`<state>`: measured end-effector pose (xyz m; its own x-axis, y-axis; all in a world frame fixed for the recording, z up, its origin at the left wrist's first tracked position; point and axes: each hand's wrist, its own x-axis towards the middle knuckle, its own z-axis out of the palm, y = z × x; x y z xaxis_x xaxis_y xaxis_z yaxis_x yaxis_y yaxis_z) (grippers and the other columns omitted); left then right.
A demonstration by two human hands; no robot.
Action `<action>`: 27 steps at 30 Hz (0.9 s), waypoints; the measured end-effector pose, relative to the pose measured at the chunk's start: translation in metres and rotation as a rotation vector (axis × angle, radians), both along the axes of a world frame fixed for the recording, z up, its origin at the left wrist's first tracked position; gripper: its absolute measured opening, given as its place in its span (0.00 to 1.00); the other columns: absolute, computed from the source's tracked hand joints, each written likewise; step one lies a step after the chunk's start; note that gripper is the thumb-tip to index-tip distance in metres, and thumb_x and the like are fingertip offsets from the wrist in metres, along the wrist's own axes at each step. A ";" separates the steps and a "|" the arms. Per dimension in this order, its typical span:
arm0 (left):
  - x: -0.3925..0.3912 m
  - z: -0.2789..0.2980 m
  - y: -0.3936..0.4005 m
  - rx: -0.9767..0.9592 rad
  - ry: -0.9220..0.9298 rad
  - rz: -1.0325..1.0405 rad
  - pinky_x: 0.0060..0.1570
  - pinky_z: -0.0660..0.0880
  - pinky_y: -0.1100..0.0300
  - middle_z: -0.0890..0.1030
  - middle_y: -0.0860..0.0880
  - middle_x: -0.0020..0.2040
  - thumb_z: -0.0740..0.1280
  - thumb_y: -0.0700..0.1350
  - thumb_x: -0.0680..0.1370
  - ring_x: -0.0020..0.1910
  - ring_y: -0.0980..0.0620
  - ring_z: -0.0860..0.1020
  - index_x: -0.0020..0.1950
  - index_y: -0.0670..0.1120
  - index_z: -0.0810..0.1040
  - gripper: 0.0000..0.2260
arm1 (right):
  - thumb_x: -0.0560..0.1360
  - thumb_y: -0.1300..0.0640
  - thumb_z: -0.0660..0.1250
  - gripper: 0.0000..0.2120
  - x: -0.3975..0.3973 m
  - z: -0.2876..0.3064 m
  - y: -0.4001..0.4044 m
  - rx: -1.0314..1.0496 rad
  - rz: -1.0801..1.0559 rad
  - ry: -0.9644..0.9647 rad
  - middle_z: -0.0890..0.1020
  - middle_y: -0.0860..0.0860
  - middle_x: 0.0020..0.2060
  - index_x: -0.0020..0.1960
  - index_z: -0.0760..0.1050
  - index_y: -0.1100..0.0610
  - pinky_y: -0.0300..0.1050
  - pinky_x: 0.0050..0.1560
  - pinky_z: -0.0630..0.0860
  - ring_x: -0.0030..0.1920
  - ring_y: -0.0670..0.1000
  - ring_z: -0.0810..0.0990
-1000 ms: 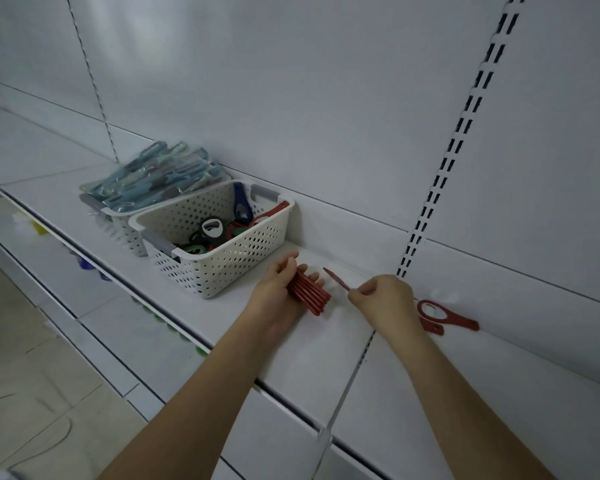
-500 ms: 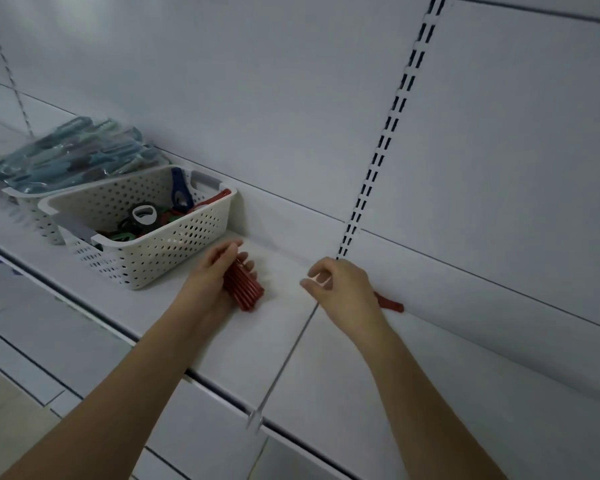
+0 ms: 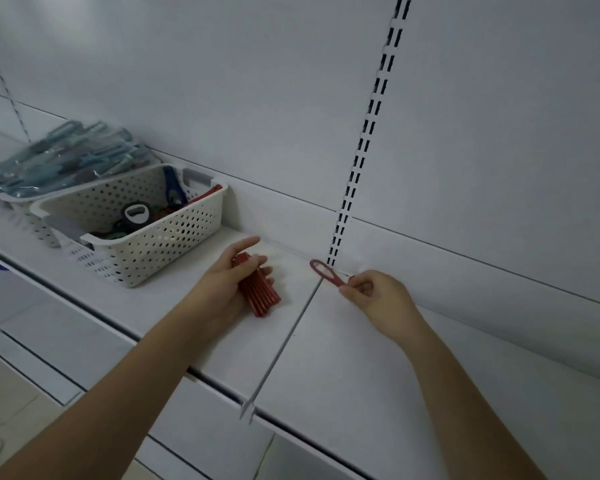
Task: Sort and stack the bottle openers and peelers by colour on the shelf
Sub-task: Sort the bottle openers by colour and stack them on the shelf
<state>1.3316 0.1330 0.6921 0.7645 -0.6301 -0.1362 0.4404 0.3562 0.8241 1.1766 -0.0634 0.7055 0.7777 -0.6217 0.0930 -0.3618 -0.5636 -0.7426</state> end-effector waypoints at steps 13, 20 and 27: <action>-0.029 -0.006 -0.043 -0.074 0.024 0.036 0.45 0.82 0.53 0.80 0.42 0.50 0.64 0.40 0.81 0.51 0.45 0.81 0.56 0.43 0.76 0.05 | 0.76 0.52 0.69 0.06 -0.005 -0.006 -0.021 -0.428 -0.130 0.029 0.81 0.50 0.43 0.49 0.80 0.54 0.46 0.47 0.74 0.46 0.51 0.79; -0.030 -0.007 -0.042 -0.081 0.017 0.014 0.46 0.82 0.54 0.80 0.43 0.50 0.64 0.39 0.80 0.50 0.46 0.82 0.57 0.43 0.77 0.06 | 0.73 0.55 0.72 0.09 -0.012 -0.013 -0.030 -0.415 -0.102 0.227 0.82 0.55 0.48 0.51 0.80 0.58 0.51 0.54 0.75 0.51 0.56 0.79; -0.036 -0.002 -0.041 -0.081 -0.018 0.004 0.45 0.82 0.54 0.80 0.43 0.49 0.66 0.39 0.77 0.49 0.47 0.82 0.60 0.44 0.78 0.12 | 0.70 0.54 0.75 0.07 -0.009 0.001 -0.005 -0.017 -0.078 0.178 0.84 0.53 0.37 0.41 0.82 0.57 0.42 0.41 0.77 0.40 0.51 0.81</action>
<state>1.2955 0.0923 0.6899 0.7686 -0.6357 -0.0714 0.4245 0.4233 0.8004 1.1680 -0.0689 0.7067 0.7324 -0.6802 -0.0303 -0.5293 -0.5408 -0.6537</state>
